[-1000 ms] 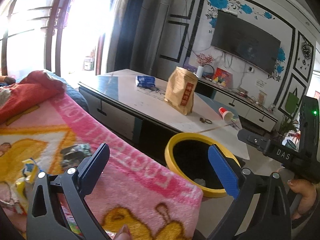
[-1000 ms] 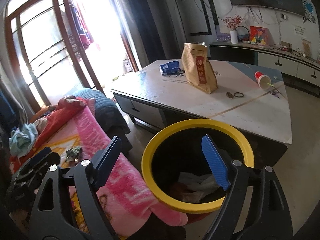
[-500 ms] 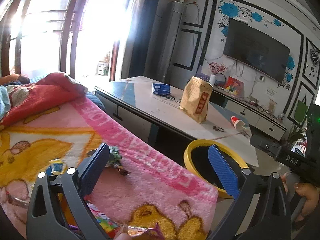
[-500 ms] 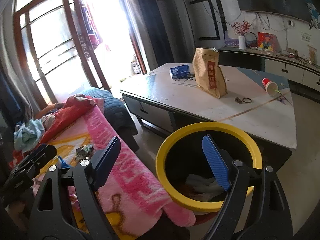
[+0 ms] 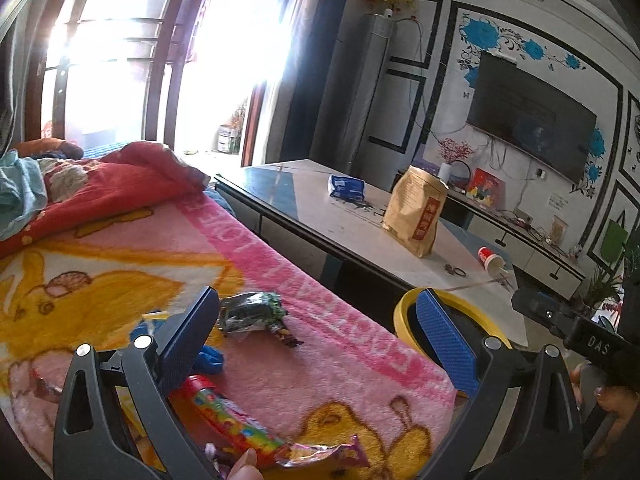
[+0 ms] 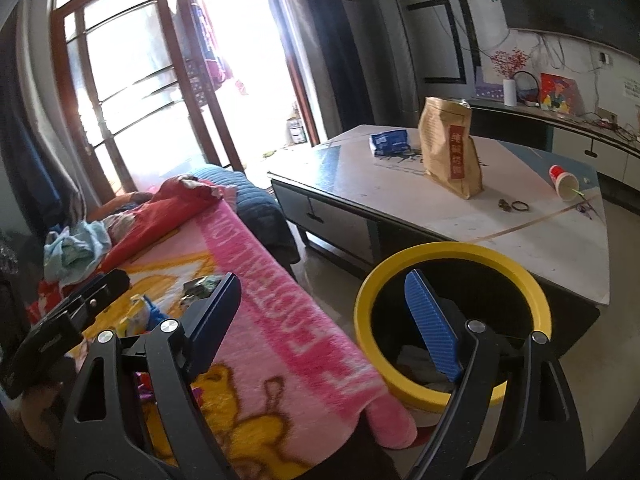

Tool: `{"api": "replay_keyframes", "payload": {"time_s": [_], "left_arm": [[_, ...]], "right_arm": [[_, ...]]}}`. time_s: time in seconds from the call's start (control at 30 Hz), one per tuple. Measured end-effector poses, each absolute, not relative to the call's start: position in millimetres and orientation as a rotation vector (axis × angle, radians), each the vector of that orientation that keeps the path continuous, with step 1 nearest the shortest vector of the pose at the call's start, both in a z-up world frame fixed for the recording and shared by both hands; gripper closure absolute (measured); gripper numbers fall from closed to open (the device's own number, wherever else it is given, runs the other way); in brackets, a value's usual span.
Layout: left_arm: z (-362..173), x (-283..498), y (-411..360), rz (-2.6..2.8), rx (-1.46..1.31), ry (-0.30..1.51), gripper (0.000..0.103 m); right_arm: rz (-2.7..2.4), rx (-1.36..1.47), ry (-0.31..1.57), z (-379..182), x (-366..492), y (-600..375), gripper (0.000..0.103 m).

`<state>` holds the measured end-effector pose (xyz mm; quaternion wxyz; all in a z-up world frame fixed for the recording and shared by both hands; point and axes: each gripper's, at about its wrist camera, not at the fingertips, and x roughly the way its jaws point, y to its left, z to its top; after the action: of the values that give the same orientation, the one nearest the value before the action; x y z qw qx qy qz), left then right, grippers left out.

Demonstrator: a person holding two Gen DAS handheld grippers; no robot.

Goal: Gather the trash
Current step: 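Move both grippers back to the remaining wrappers on the blanket, then grasp the yellow snack packet with the left gripper while the right gripper grasps the red candy tube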

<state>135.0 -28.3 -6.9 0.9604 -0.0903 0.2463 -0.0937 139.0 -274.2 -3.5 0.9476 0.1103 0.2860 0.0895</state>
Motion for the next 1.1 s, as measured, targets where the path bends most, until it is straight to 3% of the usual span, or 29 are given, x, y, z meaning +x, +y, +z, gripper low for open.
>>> {"api": "replay_keyframes", "payload": {"time_s": [1.1], "left_arm": [[-28, 120, 73, 0.020, -0.270, 0.541, 0.007]], "right_arm": [[0.424, 0.100, 0.699, -28, 121, -173, 0.024]]}}
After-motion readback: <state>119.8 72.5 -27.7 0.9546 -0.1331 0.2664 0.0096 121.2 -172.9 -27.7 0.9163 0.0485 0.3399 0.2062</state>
